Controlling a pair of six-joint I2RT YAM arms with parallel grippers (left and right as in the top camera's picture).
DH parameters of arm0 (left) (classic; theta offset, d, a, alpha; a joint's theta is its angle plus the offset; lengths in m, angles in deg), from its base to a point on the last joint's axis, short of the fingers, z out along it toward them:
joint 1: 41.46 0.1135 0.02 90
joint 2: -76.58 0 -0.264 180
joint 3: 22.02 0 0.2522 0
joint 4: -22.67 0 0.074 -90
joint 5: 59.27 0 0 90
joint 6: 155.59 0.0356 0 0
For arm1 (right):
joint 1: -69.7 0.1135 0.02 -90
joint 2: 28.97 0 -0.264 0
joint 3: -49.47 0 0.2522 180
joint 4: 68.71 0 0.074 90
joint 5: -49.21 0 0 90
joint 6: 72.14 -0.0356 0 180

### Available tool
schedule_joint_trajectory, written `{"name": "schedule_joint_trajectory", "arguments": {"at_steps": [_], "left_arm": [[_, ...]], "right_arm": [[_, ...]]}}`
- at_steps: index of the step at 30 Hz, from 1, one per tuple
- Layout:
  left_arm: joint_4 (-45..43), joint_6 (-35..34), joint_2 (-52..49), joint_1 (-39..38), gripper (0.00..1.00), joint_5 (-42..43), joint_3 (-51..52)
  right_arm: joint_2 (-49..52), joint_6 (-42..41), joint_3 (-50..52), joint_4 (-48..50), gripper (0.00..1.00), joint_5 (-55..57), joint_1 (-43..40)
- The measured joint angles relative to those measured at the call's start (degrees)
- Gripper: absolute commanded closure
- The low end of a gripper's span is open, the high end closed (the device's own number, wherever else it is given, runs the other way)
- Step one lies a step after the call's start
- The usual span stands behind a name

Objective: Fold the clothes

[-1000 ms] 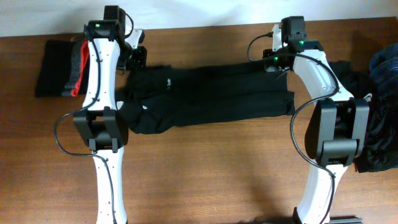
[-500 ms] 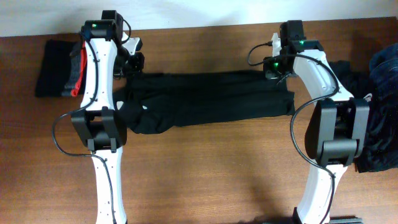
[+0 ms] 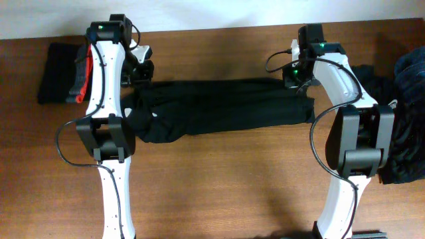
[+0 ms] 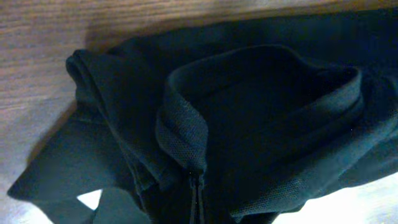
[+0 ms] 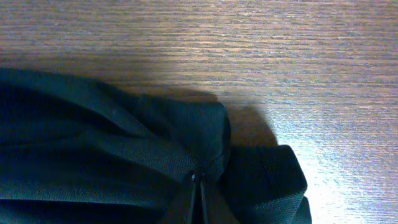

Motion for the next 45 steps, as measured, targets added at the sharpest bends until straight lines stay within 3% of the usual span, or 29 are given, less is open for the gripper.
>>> {"name": "schedule_joint_trajectory", "arguments": {"at_steps": [7, 19, 20, 21, 25, 26, 32, 35, 39, 45], "left_arm": [[-0.02, 0.00, 0.00, 0.00, 1.00, -0.90, 0.70], [-4.17, 0.00, 0.11, 0.00, 1.00, -1.29, 12.07], [-4.22, 0.00, 0.11, 0.00, 1.00, -1.29, 12.20], [-4.31, 0.00, 0.11, 0.00, 0.98, -1.29, 12.20], [-4.39, -0.02, 0.11, 0.00, 0.87, -1.38, 12.20], [-4.59, -0.07, 0.11, 0.00, 0.86, -1.51, 12.20], [-5.44, -0.13, 0.11, 0.83, 0.73, -1.36, 9.92], [-5.29, 0.04, 0.11, 1.86, 0.57, -0.63, 3.56], [-4.13, 0.09, 0.20, 3.08, 0.24, 0.28, -7.69], [0.00, -0.22, 1.86, 2.01, 0.20, 1.11, -15.80]], "right_arm": [[-0.02, 0.13, 1.01, -0.66, 0.96, 0.02, 0.00], [-0.02, 0.17, 3.39, -0.02, 0.96, 0.04, 0.00], [-0.02, 0.15, 4.00, 0.28, 0.92, 0.04, 0.00], [-0.02, 0.15, 4.57, 0.46, 0.80, 0.04, 0.00], [-0.02, 0.33, 6.32, 0.87, 0.23, 0.50, 0.00], [-0.02, 0.42, 6.51, 0.92, 0.18, 0.57, 0.00], [-0.02, 0.74, 6.47, 3.19, 0.12, 1.09, -0.07], [-0.02, 0.76, 3.85, 0.61, 0.11, 1.11, -0.09], [-0.09, 0.74, -3.06, -3.91, 0.10, 1.11, -0.09], [-1.49, 0.74, -7.50, -9.86, 0.11, -1.46, -0.11]]}}
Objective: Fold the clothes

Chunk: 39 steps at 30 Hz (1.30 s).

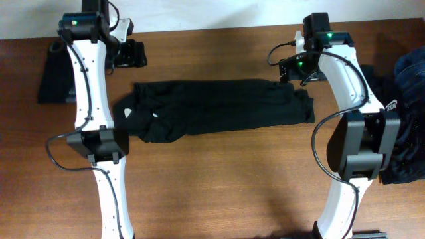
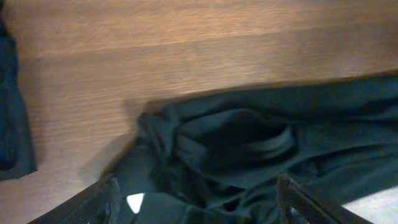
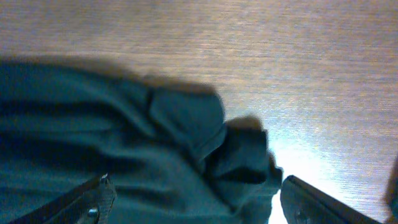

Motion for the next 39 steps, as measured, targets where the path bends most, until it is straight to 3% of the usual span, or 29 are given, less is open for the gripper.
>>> {"name": "schedule_joint_trajectory", "arguments": {"at_steps": [5, 9, 11, 12, 14, 19, 30, 39], "left_arm": [[-0.26, 0.00, 0.26, -3.98, 0.21, 0.26, 1.42], [-4.02, 0.00, 0.26, -7.52, 0.32, 0.11, 6.32], [-6.71, 0.00, 0.26, -8.90, 0.48, -0.17, 9.53], [-8.20, -0.04, 0.26, -9.29, 0.60, -0.22, 11.50], [-10.29, -0.17, 0.26, -9.55, 0.83, -0.22, 14.45], [-13.29, 0.02, 0.26, -9.11, 0.99, -0.63, 20.87], [-16.79, 0.02, 0.26, -8.90, 0.99, 0.48, 25.99], [-16.81, 0.02, 0.26, -8.87, 0.99, 0.90, 26.03]], "right_arm": [[-0.07, 0.00, 1.03, 0.35, 0.25, -3.98, 0.02], [-0.07, 0.26, 4.35, 4.85, 0.66, -5.25, 0.02], [-0.07, 0.42, 6.73, 7.23, 0.92, -5.73, 0.02], [-0.07, 0.39, 7.78, 7.91, 0.96, -6.10, 0.02], [-0.07, 0.35, 10.19, 9.18, 0.96, -6.67, 0.02], [-0.07, 0.46, 14.40, 10.86, 0.96, -7.15, 0.02], [-1.84, 0.44, 25.27, 22.40, 0.96, -8.33, -0.11], [-2.75, 0.48, 27.32, 24.74, 0.96, -9.88, -0.61]]}}
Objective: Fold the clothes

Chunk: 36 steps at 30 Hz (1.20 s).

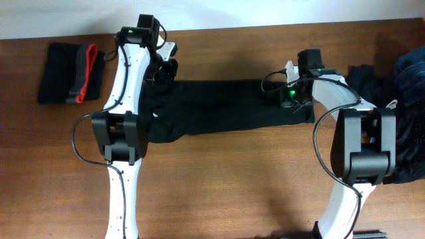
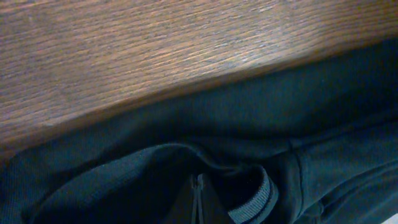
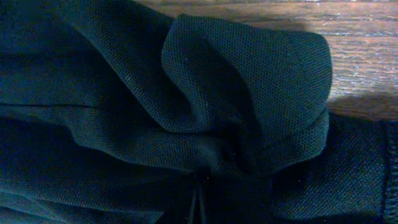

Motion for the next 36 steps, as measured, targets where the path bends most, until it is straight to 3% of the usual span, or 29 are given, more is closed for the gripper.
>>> {"name": "schedule_joint_trajectory", "arguments": {"at_steps": [10, 26, 36], "left_arm": [[-4.11, 0.00, 0.00, 0.00, 1.00, -0.04, 5.90], [16.02, 0.11, 0.04, 0.00, 1.00, -0.04, 6.27], [16.85, 0.26, 3.69, 0.00, 1.00, 1.38, 6.27]], "right_arm": [[0.00, -0.02, 0.02, 0.04, 0.96, -0.15, -0.04], [0.00, 0.00, 0.13, 0.26, 0.96, -0.35, -0.09], [0.00, 0.02, 0.13, 0.26, 0.95, -0.35, -0.07]]}}
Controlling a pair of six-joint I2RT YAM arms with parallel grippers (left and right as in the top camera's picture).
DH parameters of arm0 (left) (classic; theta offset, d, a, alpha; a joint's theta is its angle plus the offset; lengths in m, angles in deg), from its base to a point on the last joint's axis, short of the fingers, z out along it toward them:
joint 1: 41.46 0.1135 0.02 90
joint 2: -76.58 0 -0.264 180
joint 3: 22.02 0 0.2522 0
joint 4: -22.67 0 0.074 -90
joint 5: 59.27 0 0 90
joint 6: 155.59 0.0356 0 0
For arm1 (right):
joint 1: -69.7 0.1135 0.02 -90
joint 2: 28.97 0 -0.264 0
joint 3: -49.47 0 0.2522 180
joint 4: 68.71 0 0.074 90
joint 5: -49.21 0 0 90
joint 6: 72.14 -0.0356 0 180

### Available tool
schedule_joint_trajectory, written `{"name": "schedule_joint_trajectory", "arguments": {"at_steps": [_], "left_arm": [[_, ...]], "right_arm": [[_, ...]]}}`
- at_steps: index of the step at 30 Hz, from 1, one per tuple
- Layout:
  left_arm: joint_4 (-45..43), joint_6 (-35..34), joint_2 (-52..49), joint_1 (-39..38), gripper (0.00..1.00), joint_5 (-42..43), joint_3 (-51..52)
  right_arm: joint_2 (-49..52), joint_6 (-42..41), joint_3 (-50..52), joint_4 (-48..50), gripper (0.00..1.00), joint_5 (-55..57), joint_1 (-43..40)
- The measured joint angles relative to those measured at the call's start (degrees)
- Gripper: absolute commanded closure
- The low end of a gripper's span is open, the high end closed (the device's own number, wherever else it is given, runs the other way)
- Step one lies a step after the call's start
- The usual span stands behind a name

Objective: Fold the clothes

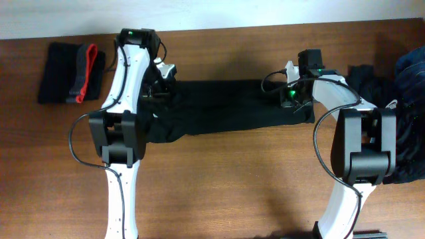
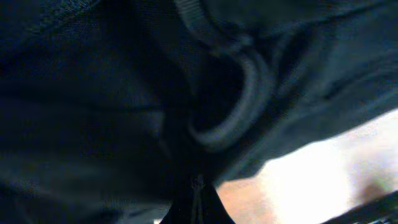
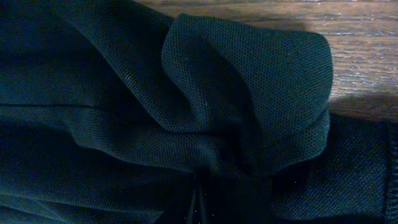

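A black garment (image 1: 226, 106) lies stretched left to right across the wooden table. My left gripper (image 1: 161, 88) is shut on its left part near the ribbed collar (image 2: 242, 93); in the left wrist view the closed jaws (image 2: 198, 186) pinch dark cloth, which fills most of the picture. At the garment's right end my right gripper (image 1: 291, 98) is shut on a bunched fold (image 3: 249, 81), and its jaws (image 3: 198, 200) are buried in the fabric.
A folded dark stack with a red stripe (image 1: 70, 63) sits at the far left corner. A heap of dark and blue clothes (image 1: 406, 113) lies at the right edge, beside the right arm. Bare wood (image 1: 226, 186) lies in front of the garment.
My left gripper, still shut, has shifted from the garment's far edge a little toward the front, and its view is now filled with dark cloth and collar. The right gripper has not moved.
Both grippers were first shut on the garment's two ends. Then both were open and drawn back beyond its far edge, the garment lying flat. After that both were shut on the cloth again near the far edge, and now the left one sits deeper over the collar.
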Motion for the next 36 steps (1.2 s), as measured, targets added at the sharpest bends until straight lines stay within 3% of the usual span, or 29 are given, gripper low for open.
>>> {"name": "schedule_joint_trajectory", "arguments": {"at_steps": [8, 14, 17, 18, 19, 20, 23, 31, 36], "left_arm": [[0.02, -0.07, 4.50, -1.05, 1.00, -0.39, 1.95], [-0.90, -2.69, 14.56, -3.98, 0.99, -8.22, 14.64], [-8.22, -4.83, 19.76, -4.85, 0.99, -11.41, 19.82], [-11.61, -5.44, 20.94, -4.83, 0.86, -12.02, 20.72], [-14.88, -5.86, 21.79, -4.79, 0.55, -12.57, 21.22], [-17.97, -6.36, 22.34, -4.76, 0.37, -12.98, 21.42], [-25.38, -7.89, 22.80, -4.61, 0.23, -13.09, 21.55], [-28.39, -5.60, 21.70, -5.03, 0.24, -13.07, 21.90], [-29.66, -1.97, 16.70, -7.30, 0.50, -13.05, 22.23]], "right_arm": [[0.00, 0.04, 0.00, 0.00, 0.95, 0.02, -0.02], [0.00, 0.20, 0.09, 0.09, 0.91, -0.04, 0.00], [-0.02, 0.22, 0.11, 0.20, 0.89, -0.22, 0.00], [-0.02, 0.15, 0.13, 0.20, 0.86, -0.24, 0.00], [-0.02, 0.15, 0.13, 0.20, 0.83, -0.39, 0.00], [-0.04, 0.09, 0.13, 0.15, 0.81, -0.55, 0.00], [-0.11, 0.31, 0.17, 0.15, 0.75, -1.27, 0.04], [-0.15, 0.46, 0.17, 0.11, 0.70, -2.12, 0.04], [-0.17, 0.42, 0.17, 0.09, 0.73, -2.16, 0.07]]}}
